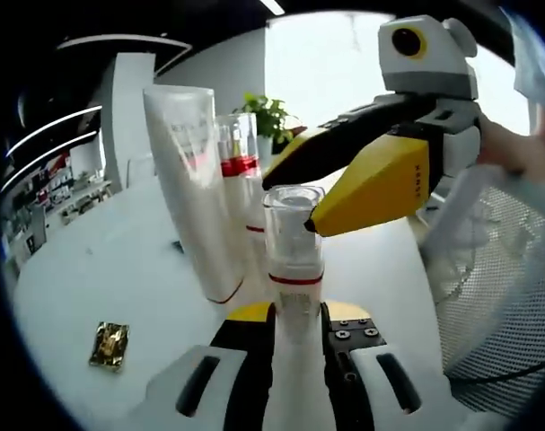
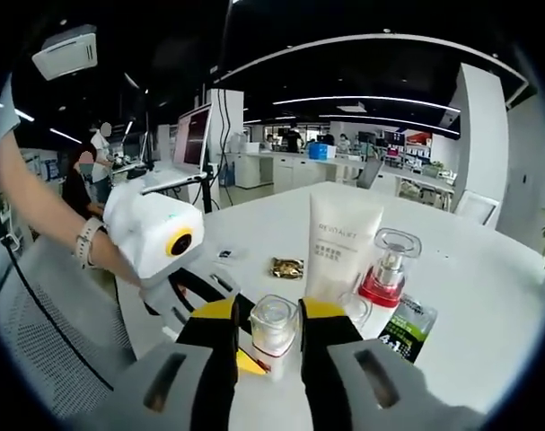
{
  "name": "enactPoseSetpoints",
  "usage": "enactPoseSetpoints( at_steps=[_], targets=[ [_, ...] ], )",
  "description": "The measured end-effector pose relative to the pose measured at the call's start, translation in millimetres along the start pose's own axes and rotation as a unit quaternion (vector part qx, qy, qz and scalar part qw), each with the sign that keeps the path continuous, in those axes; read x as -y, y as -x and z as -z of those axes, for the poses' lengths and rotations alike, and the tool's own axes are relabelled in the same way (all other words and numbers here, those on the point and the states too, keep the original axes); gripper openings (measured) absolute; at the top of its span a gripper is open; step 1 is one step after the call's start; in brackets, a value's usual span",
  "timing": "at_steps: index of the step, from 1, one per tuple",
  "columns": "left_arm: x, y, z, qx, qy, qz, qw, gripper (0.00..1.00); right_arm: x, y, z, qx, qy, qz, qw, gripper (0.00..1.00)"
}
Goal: Arrange the skincare products in the storage area until every visible bottle or jar stands upright without overlapping.
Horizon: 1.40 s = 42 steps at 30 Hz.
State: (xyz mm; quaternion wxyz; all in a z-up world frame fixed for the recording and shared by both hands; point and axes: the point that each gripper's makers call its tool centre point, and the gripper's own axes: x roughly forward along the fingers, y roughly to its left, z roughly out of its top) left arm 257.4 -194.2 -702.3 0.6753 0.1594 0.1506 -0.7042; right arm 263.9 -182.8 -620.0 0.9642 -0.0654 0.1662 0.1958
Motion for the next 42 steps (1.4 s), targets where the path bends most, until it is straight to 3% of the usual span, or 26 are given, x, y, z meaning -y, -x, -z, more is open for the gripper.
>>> enactPoseSetpoints(
  at_steps=[9, 16, 19, 22, 33, 38, 42],
  targets=[
    [-5.5, -3.8, -2.7, -0.003, -0.002, 0.002, 1.0000, 0.17, 14.1, 26.4, -2.2, 0.012, -0.022, 0.019, 0.9995, 0.24],
    [-10.4, -8.1, -3.7, -0.001, 0.001, 0.003, 1.0000, 0.17, 36.9, 41.1, 12.6, -0.003, -0.037, 0.049, 0.9981, 0.23],
    [-8.7, -7.8, -7.8, 0.006, 0.007, 0.006, 0.9999, 0.21, 40.6, 42.2, 15.5, -0.009, -0.039, 0.052, 0.9979, 0.23],
    [-12.3, -6.1, -9.5, 0.006, 0.017, -0.010, 0.9998, 0.26, 43.9, 39.4, 22.8, -0.024, -0.042, 0.049, 0.9976, 0.23],
    [-21.0, 2.6, 0.3, -0.018, 0.039, -0.041, 0.9982, 0.24, 53.3, 20.6, 40.2, -0.095, -0.008, 0.025, 0.9952, 0.23],
    [-22.2, 4.2, 3.0, -0.025, 0.049, -0.047, 0.9974, 0.21, 56.2, 11.4, 48.4, -0.121, -0.004, 0.014, 0.9925, 0.21],
    [-19.8, 2.2, 7.8, -0.040, 0.079, -0.046, 0.9950, 0.15, 56.2, 8.2, 59.4, -0.153, -0.005, 0.000, 0.9882, 0.21]
  ],
)
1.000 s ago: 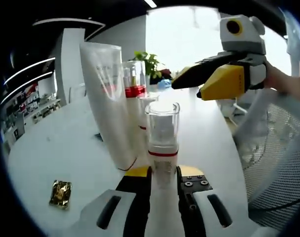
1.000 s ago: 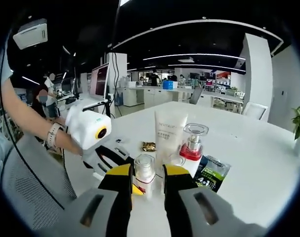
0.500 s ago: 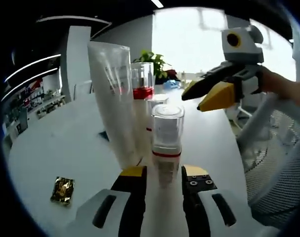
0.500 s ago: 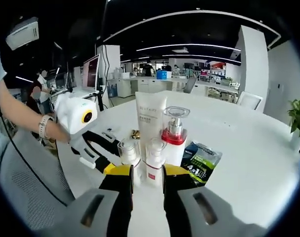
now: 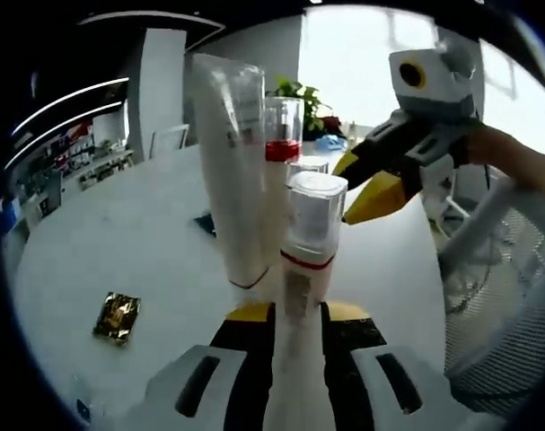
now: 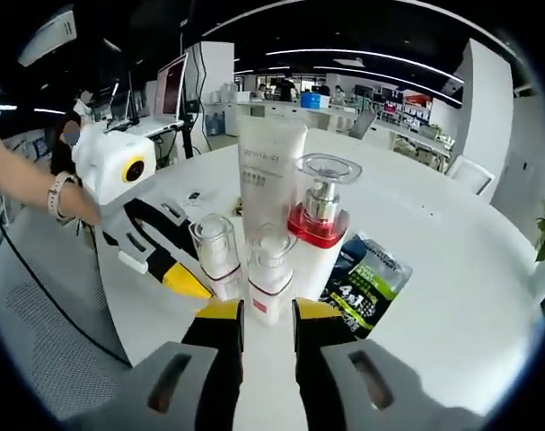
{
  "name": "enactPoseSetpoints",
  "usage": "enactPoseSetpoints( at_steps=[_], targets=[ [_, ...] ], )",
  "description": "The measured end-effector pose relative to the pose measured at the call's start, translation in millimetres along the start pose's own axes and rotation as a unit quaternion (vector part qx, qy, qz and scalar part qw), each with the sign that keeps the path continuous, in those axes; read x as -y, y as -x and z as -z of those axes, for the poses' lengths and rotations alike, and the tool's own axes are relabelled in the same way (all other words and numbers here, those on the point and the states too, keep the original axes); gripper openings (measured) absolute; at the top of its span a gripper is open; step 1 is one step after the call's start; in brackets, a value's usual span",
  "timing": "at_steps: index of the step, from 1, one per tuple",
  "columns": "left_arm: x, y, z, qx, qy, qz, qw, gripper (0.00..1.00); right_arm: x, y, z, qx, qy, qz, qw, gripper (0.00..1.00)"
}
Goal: Arrange the skincare products in the storage area until every visible bottle or jar stands upright without overlapping.
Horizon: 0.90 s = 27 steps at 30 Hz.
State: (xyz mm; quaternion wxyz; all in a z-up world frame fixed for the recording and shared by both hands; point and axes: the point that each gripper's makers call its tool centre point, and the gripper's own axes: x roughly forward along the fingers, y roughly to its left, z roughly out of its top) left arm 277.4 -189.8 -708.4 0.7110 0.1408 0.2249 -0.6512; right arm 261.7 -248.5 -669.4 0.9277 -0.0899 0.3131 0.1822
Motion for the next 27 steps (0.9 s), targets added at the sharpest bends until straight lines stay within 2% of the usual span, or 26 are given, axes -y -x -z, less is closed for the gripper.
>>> enactPoseSetpoints(
  at_steps=[3, 9, 12, 27],
  targets=[
    [-1.6, -2.3, 1.3, -0.008, 0.013, -0.011, 0.9998, 0.15, 0.4, -5.1, 8.2, -0.023, -0.003, -0.009, 0.9997, 0.21],
    [0.1, -6.6, 1.6, -0.015, 0.027, -0.019, 0.9994, 0.13, 1.6, -15.6, 14.3, -0.047, 0.007, -0.014, 0.9988, 0.21],
    [-1.5, -9.6, 4.3, -0.023, 0.028, -0.026, 0.9990, 0.11, 2.6, -18.9, 15.5, -0.052, 0.011, -0.014, 0.9985, 0.20],
    [-4.5, -16.5, 2.8, -0.022, 0.056, -0.043, 0.9973, 0.10, -0.8, -25.2, 23.9, -0.057, 0.000, -0.023, 0.9981, 0.17]
  ],
)
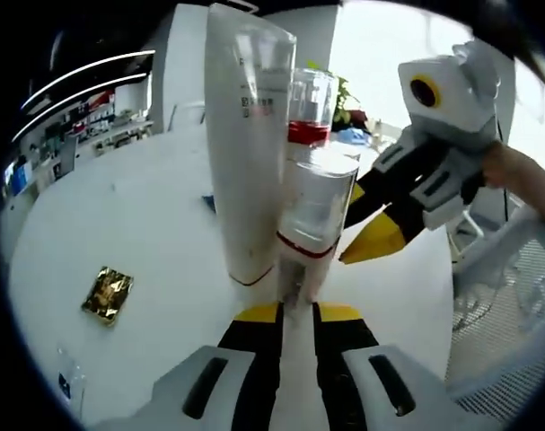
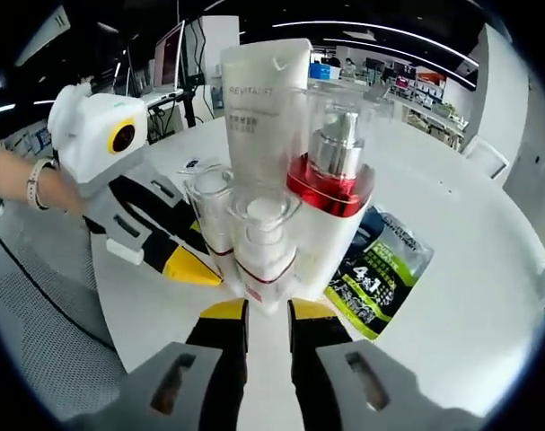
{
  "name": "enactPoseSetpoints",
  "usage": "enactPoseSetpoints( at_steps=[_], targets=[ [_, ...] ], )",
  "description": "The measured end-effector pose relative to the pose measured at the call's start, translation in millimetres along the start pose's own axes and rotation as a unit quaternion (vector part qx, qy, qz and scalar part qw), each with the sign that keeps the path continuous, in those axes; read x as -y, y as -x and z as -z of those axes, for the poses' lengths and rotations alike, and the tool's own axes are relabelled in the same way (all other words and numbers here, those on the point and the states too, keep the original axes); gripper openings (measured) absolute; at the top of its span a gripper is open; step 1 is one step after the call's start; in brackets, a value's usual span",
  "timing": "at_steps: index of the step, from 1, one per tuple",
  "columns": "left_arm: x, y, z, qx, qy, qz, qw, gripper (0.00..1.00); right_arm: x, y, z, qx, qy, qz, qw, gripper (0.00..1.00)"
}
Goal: Arrange the skincare products in the storage area until every visible bottle or jar stands upright without overlapping.
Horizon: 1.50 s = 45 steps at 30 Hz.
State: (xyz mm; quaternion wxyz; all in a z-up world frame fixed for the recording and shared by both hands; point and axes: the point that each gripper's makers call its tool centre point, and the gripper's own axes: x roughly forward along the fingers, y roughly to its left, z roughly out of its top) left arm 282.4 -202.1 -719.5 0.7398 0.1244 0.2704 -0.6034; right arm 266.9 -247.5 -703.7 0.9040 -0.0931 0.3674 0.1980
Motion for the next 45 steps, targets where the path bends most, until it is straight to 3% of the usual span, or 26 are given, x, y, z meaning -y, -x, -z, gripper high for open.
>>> enactPoseSetpoints(
  at_steps=[30, 36, 45],
  targets=[
    [-1.3, -3.4, -1.4, 0.006, 0.025, -0.021, 0.9995, 0.11, 2.8, -6.0, 3.6, -0.008, 0.003, 0.005, 1.0000, 0.14],
    [0.2, 3.3, -4.7, 0.007, 0.011, -0.018, 0.9998, 0.16, 4.5, 0.0, 1.9, -0.001, 0.002, 0.010, 0.9999, 0.19],
    [2.2, 16.4, -16.6, 0.007, -0.025, -0.007, 0.9996, 0.25, 3.8, 11.5, -5.2, 0.009, 0.006, 0.023, 0.9997, 0.35]
  ],
)
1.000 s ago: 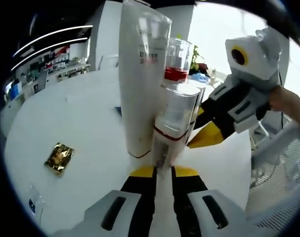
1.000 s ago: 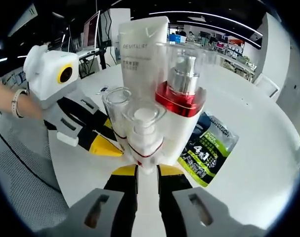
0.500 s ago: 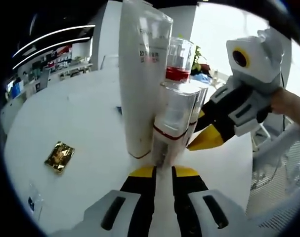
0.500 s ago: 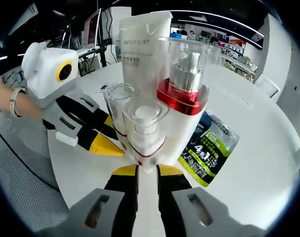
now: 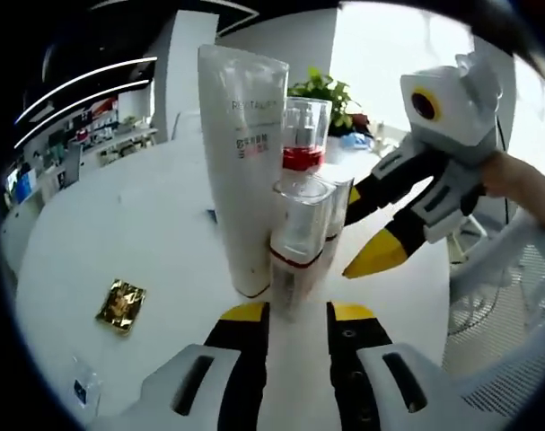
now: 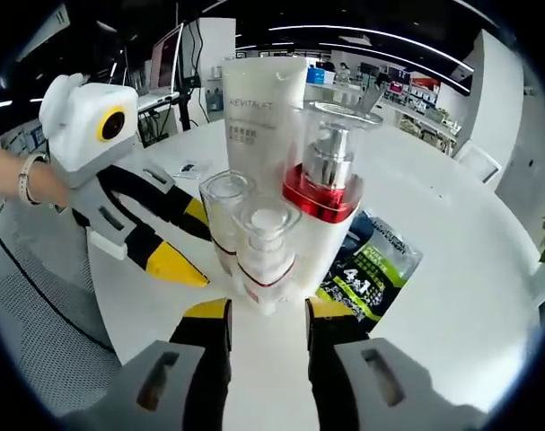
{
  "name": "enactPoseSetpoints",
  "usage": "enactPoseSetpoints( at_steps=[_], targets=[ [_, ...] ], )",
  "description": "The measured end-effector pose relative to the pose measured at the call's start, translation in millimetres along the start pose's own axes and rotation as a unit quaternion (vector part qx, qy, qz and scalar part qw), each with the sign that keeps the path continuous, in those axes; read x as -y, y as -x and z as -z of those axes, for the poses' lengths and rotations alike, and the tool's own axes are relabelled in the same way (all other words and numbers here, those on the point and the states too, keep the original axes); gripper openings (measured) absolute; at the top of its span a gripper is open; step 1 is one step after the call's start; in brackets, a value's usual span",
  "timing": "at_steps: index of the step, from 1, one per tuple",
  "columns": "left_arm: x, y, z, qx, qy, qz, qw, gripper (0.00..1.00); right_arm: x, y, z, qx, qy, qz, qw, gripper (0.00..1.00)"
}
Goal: Arrange the skincare products in the storage area until every visible bottle or jar stands upright without overlapping.
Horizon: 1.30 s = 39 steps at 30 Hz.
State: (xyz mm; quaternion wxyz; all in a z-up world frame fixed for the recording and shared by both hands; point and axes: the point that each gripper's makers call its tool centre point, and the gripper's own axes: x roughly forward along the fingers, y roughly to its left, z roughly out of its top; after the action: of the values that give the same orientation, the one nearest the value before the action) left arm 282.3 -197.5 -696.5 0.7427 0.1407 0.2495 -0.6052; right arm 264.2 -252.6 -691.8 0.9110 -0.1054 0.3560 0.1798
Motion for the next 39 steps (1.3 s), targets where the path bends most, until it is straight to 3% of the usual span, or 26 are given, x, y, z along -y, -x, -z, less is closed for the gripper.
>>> enactPoseSetpoints(
  at_steps=[9, 14, 23, 26, 30, 39],
  targets=[
    [3.1, 17.7, -12.9, 0.003, -0.049, 0.008, 0.9988, 0.37, -7.7, 10.6, -5.4, 0.009, 0.007, 0.003, 0.9999, 0.48],
    [1.5, 25.9, -12.3, -0.010, -0.049, 0.005, 0.9987, 0.43, -12.4, 18.2, -11.6, 0.013, 0.020, 0.006, 0.9997, 0.55],
    [4.2, 49.2, -18.1, -0.006, -0.043, 0.012, 0.9990, 0.53, -20.6, 33.1, -28.0, 0.025, 0.032, 0.003, 0.9992, 0.71],
    [4.5, 57.6, -17.3, -0.015, -0.046, 0.013, 0.9987, 0.57, -21.2, 37.8, -35.4, 0.032, 0.041, 0.011, 0.9986, 0.75],
    [-1.8, 71.1, -13.8, -0.030, -0.089, -0.004, 0.9956, 0.60, -26.0, 41.6, -40.6, 0.036, 0.044, 0.004, 0.9984, 0.81],
    [-5.5, 96.3, -5.6, -0.051, -0.083, -0.003, 0.9952, 0.75, -27.9, 47.4, -46.6, 0.049, 0.059, 0.018, 0.9969, 0.87]
  ],
)
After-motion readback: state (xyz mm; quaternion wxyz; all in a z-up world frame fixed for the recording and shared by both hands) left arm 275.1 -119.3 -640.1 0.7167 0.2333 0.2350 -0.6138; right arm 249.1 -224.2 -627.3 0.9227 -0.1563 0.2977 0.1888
